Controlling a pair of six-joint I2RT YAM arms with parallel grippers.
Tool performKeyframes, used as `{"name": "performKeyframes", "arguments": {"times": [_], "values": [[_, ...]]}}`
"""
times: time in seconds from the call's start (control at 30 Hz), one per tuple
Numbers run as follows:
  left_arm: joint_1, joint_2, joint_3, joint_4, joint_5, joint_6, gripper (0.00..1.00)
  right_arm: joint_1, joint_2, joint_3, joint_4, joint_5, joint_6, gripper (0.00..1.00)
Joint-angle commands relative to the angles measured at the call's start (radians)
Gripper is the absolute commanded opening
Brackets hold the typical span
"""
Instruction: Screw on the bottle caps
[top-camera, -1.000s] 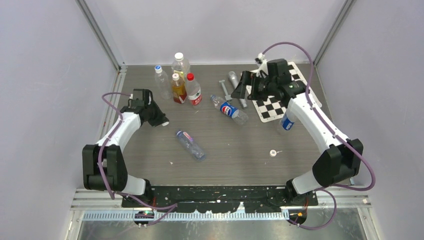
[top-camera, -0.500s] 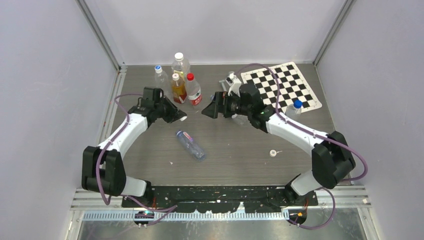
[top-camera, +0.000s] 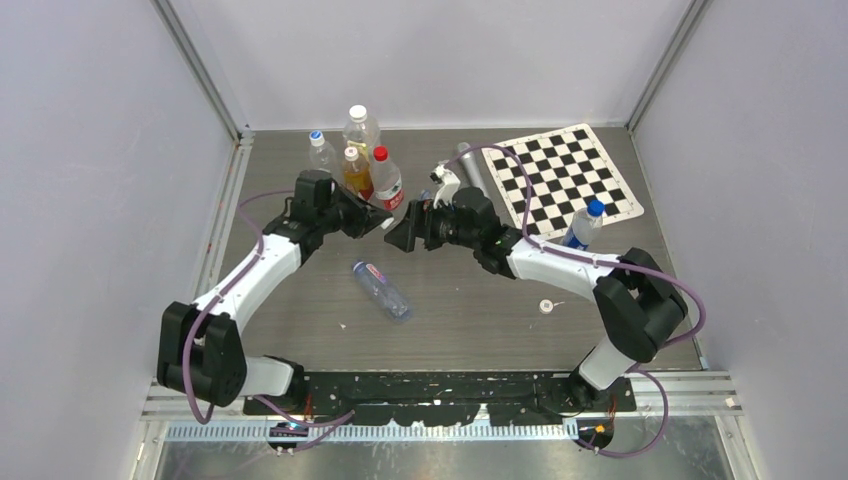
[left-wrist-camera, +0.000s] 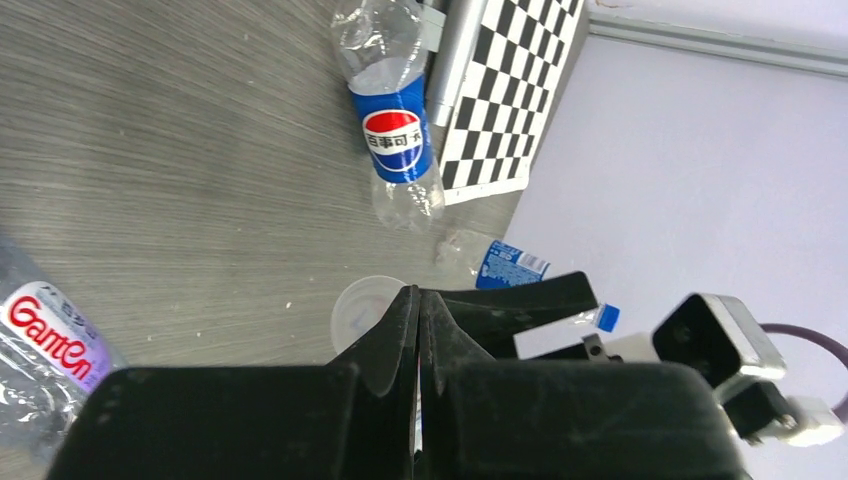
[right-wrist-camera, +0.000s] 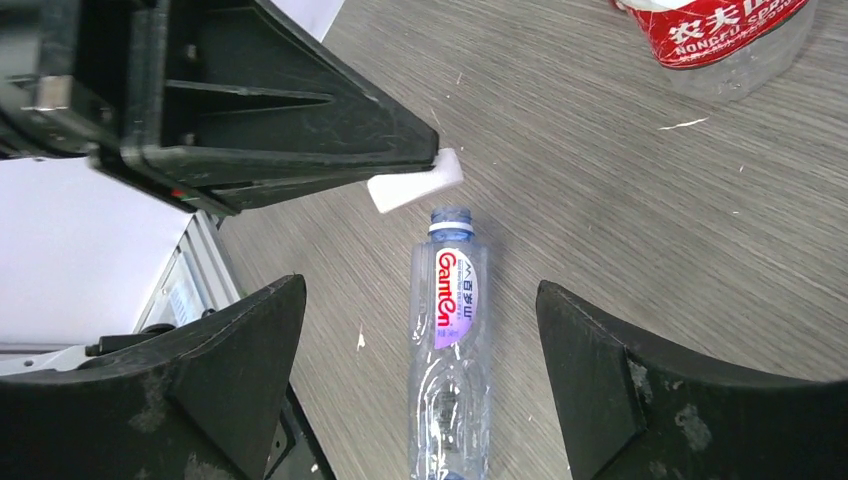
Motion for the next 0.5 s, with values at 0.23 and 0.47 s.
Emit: {"name": "performKeyframes", "arguments": {"times": [0.23,0.47], "values": [[-0.030,-0.073,-0.015,0.069,0.003,-0.053,0.00,0.014,0.050,0.021,0.147,0.070,-0.076,0.85],[-0.037,-0.083,-0.030,0.073,0.013,-0.055,0.00,0.014,0.064,0.069,0.139,0.019,-0.133,0.78]]}}
